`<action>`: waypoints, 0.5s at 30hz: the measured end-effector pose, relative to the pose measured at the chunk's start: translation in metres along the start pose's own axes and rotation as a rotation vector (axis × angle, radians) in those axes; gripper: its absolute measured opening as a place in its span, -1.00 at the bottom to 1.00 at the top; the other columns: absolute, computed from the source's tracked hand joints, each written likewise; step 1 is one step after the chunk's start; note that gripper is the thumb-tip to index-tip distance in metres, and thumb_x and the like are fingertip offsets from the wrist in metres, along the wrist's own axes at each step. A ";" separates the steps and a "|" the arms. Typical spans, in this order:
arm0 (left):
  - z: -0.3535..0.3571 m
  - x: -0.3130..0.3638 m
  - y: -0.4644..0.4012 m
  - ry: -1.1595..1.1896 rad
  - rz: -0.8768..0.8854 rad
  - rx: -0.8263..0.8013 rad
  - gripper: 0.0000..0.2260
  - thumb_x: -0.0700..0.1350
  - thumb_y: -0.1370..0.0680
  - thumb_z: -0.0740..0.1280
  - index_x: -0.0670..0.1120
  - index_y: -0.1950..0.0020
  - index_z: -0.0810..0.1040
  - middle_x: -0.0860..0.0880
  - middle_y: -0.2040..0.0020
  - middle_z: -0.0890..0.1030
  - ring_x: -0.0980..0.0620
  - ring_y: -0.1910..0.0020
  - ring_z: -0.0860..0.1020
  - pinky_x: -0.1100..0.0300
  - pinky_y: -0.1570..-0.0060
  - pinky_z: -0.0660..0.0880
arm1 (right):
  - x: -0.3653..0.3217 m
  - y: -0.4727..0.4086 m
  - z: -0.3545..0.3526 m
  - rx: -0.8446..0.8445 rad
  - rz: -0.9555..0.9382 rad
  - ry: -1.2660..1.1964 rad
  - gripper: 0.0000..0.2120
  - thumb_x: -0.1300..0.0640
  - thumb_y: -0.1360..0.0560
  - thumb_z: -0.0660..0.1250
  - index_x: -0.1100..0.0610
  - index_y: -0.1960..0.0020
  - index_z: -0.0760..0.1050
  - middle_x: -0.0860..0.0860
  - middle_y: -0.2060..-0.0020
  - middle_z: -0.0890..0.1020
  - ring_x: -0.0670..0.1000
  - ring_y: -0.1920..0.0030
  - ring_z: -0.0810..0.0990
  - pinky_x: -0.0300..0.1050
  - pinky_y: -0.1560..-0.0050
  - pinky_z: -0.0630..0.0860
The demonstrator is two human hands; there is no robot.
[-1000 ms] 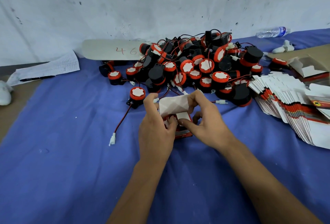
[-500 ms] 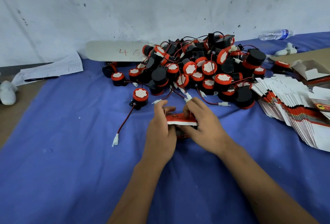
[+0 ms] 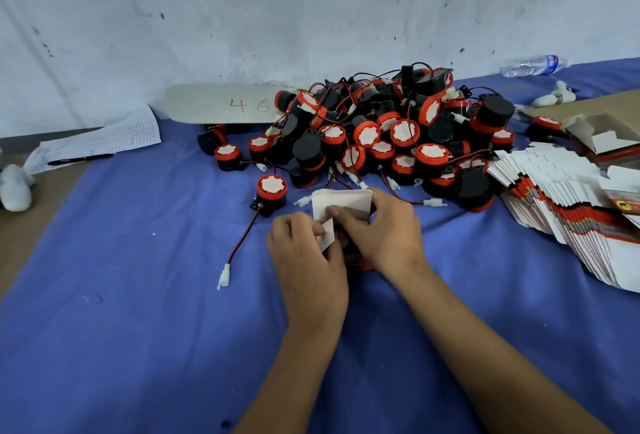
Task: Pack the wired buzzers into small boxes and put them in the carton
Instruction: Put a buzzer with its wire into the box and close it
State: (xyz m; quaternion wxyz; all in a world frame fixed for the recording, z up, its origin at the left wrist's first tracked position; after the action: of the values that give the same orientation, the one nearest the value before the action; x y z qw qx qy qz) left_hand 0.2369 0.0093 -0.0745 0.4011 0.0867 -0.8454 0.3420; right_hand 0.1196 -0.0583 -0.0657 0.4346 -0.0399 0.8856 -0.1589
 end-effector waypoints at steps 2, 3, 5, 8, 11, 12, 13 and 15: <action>0.000 0.000 -0.001 -0.013 0.052 -0.025 -0.79 -0.21 -0.53 0.48 -0.10 0.10 0.45 0.02 0.04 0.45 0.01 0.06 0.40 0.26 0.15 0.33 | 0.000 -0.001 -0.001 -0.064 0.062 -0.047 -0.63 -0.28 -0.44 0.48 -0.03 -0.07 0.65 -0.12 0.11 0.72 -0.09 0.08 0.66 -0.13 0.13 0.60; 0.000 0.000 -0.002 -0.006 0.075 -0.050 -0.78 -0.18 -0.53 0.50 -0.10 0.11 0.45 0.02 0.06 0.46 0.01 0.07 0.40 0.29 0.15 0.33 | 0.001 -0.001 -0.001 -0.090 0.075 -0.055 -0.64 -0.26 -0.46 0.47 -0.03 -0.09 0.66 -0.12 0.10 0.73 -0.09 0.09 0.66 -0.12 0.13 0.60; -0.003 -0.002 -0.005 0.020 0.122 -0.101 -0.77 -0.08 -0.55 0.50 -0.11 0.12 0.47 0.01 0.07 0.47 0.00 0.07 0.42 0.31 0.13 0.34 | 0.003 0.000 -0.001 -0.128 0.077 -0.080 -0.69 -0.19 -0.52 0.44 0.00 -0.11 0.66 -0.09 0.10 0.72 -0.04 0.11 0.67 0.01 0.07 0.63; -0.007 -0.006 -0.010 0.049 0.189 -0.206 -0.77 0.07 -0.58 0.41 -0.09 0.09 0.54 0.02 0.01 0.52 0.01 0.00 0.48 0.20 0.06 0.44 | 0.007 0.000 -0.001 -0.188 0.067 -0.147 -0.78 -0.07 -0.62 0.34 0.04 -0.13 0.65 -0.06 0.09 0.71 0.00 0.09 0.65 0.13 -0.01 0.61; -0.012 -0.014 -0.014 0.039 0.252 -0.266 -0.87 -0.10 -0.51 0.51 -0.10 0.05 0.60 0.02 -0.05 0.55 0.01 -0.09 0.53 0.15 -0.07 0.50 | 0.006 0.003 -0.003 -0.235 0.043 -0.281 -0.82 0.09 -0.68 0.28 0.04 -0.15 0.65 -0.06 0.03 0.72 0.00 0.02 0.67 0.17 -0.09 0.60; -0.013 -0.017 -0.016 0.040 0.255 -0.274 -0.87 -0.13 -0.50 0.54 -0.10 0.04 0.63 0.03 -0.06 0.56 0.02 -0.10 0.54 0.15 -0.09 0.51 | 0.005 0.005 -0.005 -0.254 0.015 -0.333 -0.81 0.15 -0.68 0.26 0.05 -0.17 0.65 -0.04 -0.01 0.72 0.02 -0.03 0.67 0.18 -0.13 0.59; -0.014 -0.020 -0.018 0.042 0.255 -0.272 -0.86 -0.13 -0.49 0.56 -0.10 0.04 0.65 0.03 -0.08 0.56 0.02 -0.11 0.55 0.15 -0.10 0.52 | 0.004 0.006 -0.007 -0.277 -0.030 -0.361 -0.78 0.21 -0.68 0.25 0.05 -0.20 0.65 -0.01 -0.05 0.70 0.04 -0.09 0.65 0.18 -0.19 0.56; -0.014 -0.024 -0.022 0.056 0.246 -0.268 -0.88 -0.13 -0.50 0.56 -0.11 0.02 0.69 0.02 -0.09 0.56 0.02 -0.10 0.55 0.09 -0.08 0.57 | 0.003 0.008 -0.012 -0.361 -0.110 -0.356 -0.69 0.21 -0.65 0.22 -0.05 -0.24 0.63 -0.01 -0.09 0.64 0.04 -0.20 0.58 0.14 -0.28 0.51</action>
State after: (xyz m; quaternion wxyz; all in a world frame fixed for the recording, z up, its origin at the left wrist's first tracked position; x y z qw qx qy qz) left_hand 0.2710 -0.0009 -0.0744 0.3875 -0.0809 -0.8762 0.2748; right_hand 0.1091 -0.0479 -0.0636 0.5602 -0.1921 0.8057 -0.0122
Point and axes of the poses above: each hand's wrist, its own y-axis away from the middle knuckle, its own z-axis out of the palm, x = y × z, the point moved 2 cm from there along -y, towards the middle knuckle
